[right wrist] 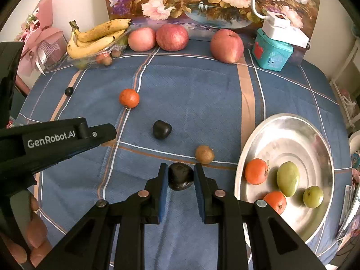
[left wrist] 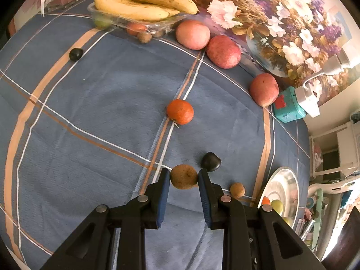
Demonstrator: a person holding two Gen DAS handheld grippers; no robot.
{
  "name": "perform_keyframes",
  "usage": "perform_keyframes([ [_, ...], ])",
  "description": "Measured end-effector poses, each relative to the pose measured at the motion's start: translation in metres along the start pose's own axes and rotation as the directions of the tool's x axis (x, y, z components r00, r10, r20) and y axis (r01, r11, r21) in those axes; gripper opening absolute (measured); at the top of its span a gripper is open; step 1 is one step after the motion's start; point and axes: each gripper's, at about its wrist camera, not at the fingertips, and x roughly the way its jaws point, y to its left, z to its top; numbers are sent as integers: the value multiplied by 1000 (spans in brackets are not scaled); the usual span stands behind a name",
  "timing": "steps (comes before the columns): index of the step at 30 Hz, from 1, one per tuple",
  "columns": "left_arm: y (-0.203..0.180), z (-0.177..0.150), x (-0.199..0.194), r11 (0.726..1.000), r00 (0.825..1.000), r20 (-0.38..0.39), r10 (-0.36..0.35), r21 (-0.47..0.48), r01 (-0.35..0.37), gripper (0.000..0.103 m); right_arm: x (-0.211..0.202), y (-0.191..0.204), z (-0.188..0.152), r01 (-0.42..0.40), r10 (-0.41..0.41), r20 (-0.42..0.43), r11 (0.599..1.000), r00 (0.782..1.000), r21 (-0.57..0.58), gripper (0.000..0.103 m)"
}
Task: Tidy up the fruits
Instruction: 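Carry the kiwi and plum toward the steel plate with both tools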
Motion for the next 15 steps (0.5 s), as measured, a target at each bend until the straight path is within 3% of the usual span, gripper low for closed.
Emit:
perform_keyframes([
  [6, -16, -6, 5, 999, 1000, -12, -8, 36, 9, 28, 1, -17, -3, -5, 5, -6, 999, 1000, 35, 24],
  [11, -44, -18, 11, 993, 999, -28, -14, 114, 18, 28, -9, -66, -5, 31, -34, 17, 988, 999, 148, 24],
  [15, -72, -32, 17, 980, 997, -55, -48, 189, 57, 28, -21, -120, -14, 70, -82, 30, 955, 996, 287, 24],
])
